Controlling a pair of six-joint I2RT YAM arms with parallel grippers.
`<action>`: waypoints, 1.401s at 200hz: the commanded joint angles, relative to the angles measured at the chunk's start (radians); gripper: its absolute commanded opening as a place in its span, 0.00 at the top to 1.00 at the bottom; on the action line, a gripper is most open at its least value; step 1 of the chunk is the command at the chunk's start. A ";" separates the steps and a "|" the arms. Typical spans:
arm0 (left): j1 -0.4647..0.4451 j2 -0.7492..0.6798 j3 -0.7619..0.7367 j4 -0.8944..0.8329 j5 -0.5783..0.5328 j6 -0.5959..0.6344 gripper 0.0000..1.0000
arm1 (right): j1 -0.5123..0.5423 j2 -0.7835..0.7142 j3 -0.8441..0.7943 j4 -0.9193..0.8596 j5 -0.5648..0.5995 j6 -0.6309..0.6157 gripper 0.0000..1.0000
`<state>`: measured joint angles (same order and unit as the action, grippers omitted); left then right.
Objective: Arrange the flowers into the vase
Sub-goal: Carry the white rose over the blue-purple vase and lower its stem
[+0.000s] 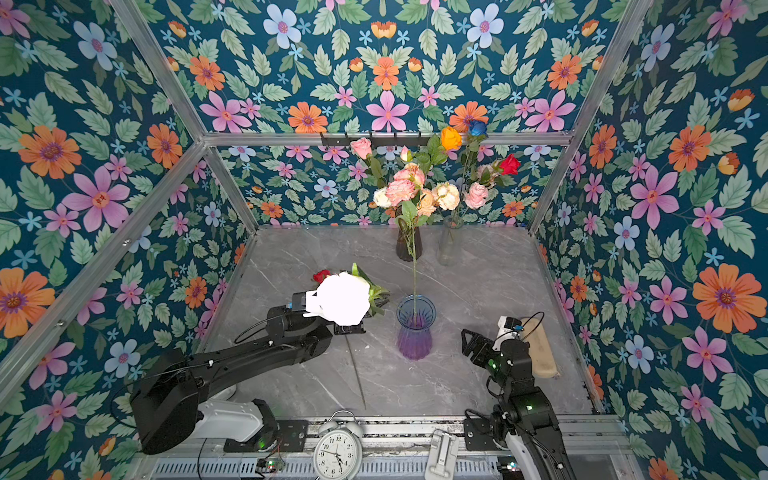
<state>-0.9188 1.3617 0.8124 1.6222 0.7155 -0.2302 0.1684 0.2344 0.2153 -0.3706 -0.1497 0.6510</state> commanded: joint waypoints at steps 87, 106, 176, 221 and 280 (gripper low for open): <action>0.000 -0.008 -0.099 -0.285 -0.338 0.004 0.89 | 0.000 -0.003 0.001 0.012 0.005 0.001 0.11; 0.000 -0.010 -0.063 -0.410 -0.331 0.030 0.74 | 0.001 -0.003 0.001 0.013 0.005 0.001 0.11; 0.000 -0.024 0.000 -0.664 -0.370 0.057 0.33 | 0.001 -0.003 0.000 0.014 0.007 0.000 0.11; 0.000 -0.005 0.106 -0.926 -0.458 0.066 0.32 | 0.001 -0.003 0.001 0.014 0.007 0.000 0.11; 0.004 0.052 0.307 -1.329 -0.685 -0.023 0.29 | 0.000 -0.004 0.001 0.010 0.006 0.002 0.11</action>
<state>-0.9176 1.3983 1.0561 0.4961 0.1299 -0.2096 0.1680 0.2325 0.2153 -0.3710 -0.1497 0.6510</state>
